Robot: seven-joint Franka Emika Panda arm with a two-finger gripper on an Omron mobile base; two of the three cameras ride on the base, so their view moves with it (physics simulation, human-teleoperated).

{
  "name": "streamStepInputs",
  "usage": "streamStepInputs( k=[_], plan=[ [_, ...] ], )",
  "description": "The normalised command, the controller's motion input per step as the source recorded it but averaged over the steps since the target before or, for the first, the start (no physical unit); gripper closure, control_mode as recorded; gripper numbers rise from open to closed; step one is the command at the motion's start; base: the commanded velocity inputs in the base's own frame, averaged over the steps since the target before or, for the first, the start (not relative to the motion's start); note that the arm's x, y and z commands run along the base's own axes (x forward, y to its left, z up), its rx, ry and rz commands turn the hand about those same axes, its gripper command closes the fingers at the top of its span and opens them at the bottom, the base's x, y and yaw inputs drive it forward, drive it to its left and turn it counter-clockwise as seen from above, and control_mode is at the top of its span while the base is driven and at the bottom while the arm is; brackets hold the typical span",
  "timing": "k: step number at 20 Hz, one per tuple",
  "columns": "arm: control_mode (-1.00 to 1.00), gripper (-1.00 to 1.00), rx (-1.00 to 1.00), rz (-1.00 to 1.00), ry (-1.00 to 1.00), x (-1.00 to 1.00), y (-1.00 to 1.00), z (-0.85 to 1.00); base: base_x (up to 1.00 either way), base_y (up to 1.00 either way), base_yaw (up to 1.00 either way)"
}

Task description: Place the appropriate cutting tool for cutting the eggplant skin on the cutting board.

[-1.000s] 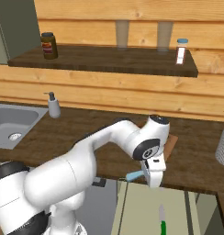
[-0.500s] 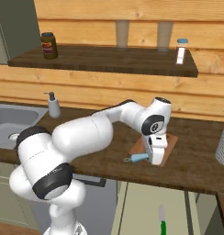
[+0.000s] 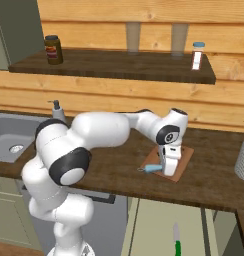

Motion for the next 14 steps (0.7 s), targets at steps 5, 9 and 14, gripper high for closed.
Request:
streamStepInputs(
  k=[5, 9, 14],
  plan=[
    [-1.00, 1.00, 0.00, -0.04, 0.00, 0.33, 0.00, -0.22, 0.00, 0.00, 0.00],
    [-1.00, 1.00, 0.00, -0.02, 0.00, 0.33, 0.00, -0.19, 0.00, 0.00, 0.00],
    [-1.00, 1.00, 0.00, -0.02, 0.00, 0.31, 0.00, -0.22, 0.00, 0.00, 0.00]
  ],
)
